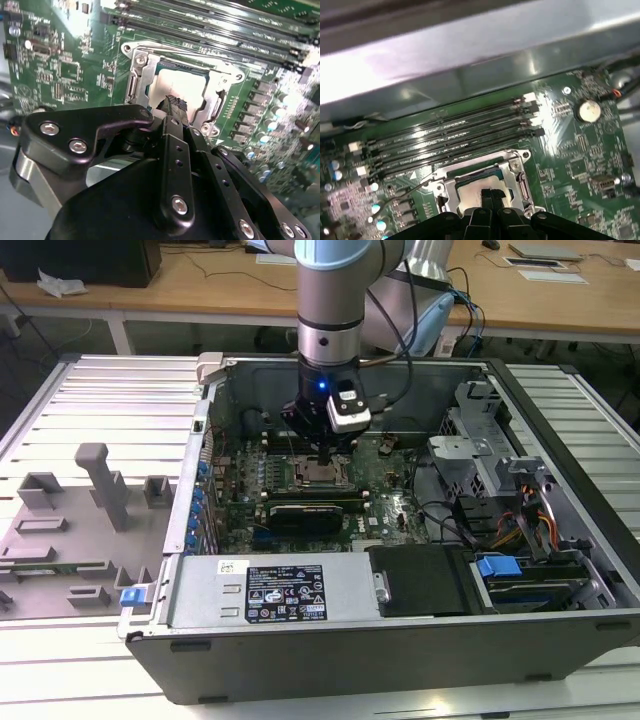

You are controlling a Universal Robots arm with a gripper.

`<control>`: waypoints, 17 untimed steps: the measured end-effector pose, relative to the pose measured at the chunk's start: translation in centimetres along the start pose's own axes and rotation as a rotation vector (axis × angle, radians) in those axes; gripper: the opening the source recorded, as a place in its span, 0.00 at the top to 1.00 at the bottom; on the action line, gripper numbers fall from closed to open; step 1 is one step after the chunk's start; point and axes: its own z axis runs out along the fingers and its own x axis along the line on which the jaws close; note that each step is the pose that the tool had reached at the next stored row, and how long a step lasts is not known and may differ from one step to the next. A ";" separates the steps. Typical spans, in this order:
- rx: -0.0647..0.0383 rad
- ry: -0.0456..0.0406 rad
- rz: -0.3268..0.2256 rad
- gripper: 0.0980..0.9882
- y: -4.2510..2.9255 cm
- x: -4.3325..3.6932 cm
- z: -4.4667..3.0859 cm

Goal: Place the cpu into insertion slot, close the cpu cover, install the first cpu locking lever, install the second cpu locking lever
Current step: 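Close the cpu cover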

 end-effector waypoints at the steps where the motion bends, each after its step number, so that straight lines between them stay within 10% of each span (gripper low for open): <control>1: -0.001 -0.0003 -0.018 0.99 0.00 0.00 0.01; 6: -0.008 -0.0027 -0.171 0.99 -0.04 0.03 0.07; 17: -0.013 -0.0040 -0.254 0.99 -1.20 0.39 0.26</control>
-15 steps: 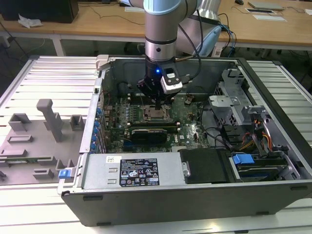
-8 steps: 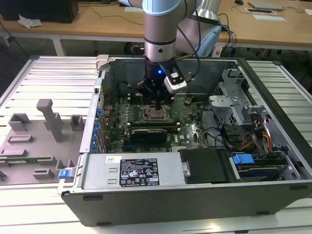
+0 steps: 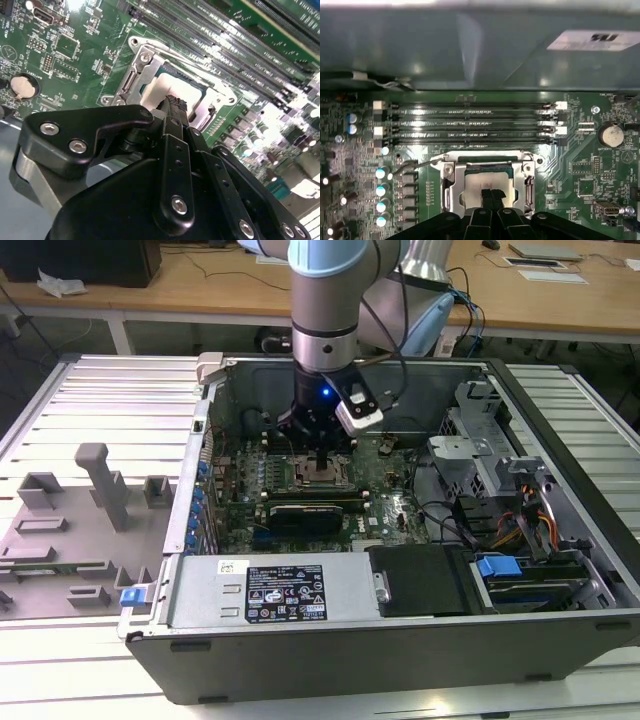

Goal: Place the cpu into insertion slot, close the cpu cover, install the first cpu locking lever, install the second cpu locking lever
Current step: 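Close the cpu cover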

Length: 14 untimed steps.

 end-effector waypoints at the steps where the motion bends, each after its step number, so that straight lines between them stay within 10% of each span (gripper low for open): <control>1: -0.001 -0.0001 -0.003 0.99 -0.13 0.03 0.02; 14: -0.002 -0.0015 -0.010 0.99 -0.18 0.63 0.10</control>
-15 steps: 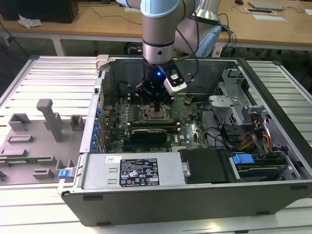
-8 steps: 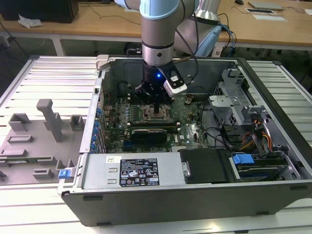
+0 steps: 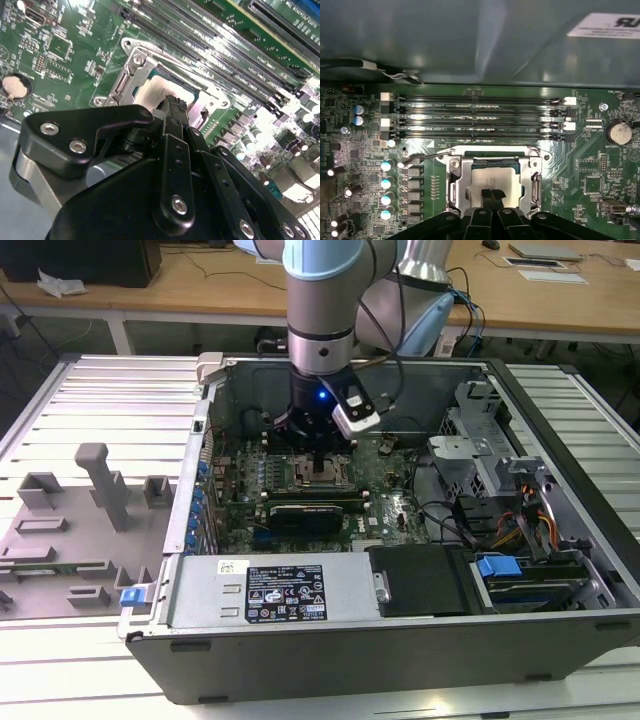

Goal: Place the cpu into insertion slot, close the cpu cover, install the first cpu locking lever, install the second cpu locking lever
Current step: 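Close the cpu cover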

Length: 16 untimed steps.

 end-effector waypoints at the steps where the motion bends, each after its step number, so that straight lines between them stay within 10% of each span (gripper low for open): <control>1: 0.000 -0.0005 0.000 0.99 0.03 0.12 -0.01; 16: -0.010 -0.0037 -0.001 0.99 0.20 2.07 0.37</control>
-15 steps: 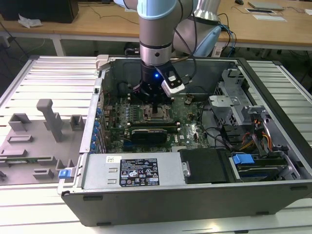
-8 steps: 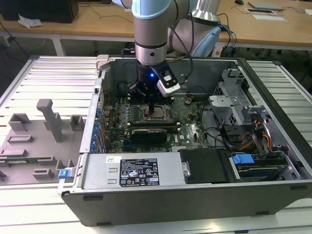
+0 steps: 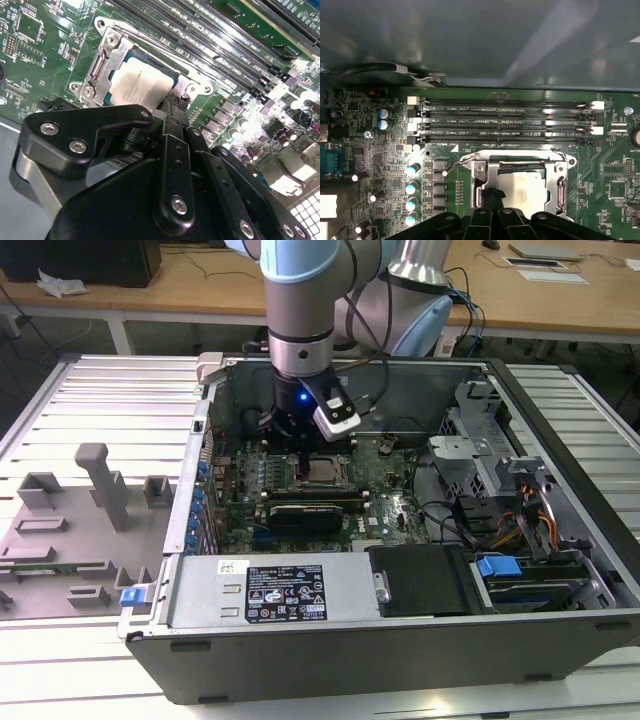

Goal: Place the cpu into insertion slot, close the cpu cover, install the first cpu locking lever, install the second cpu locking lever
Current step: 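Close the cpu cover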

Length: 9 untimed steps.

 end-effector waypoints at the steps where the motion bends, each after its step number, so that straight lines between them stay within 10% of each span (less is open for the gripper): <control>1: -0.009 -0.0010 0.000 0.99 0.00 0.02 0.04; 9: -0.019 -0.0025 0.001 0.99 0.01 0.35 0.36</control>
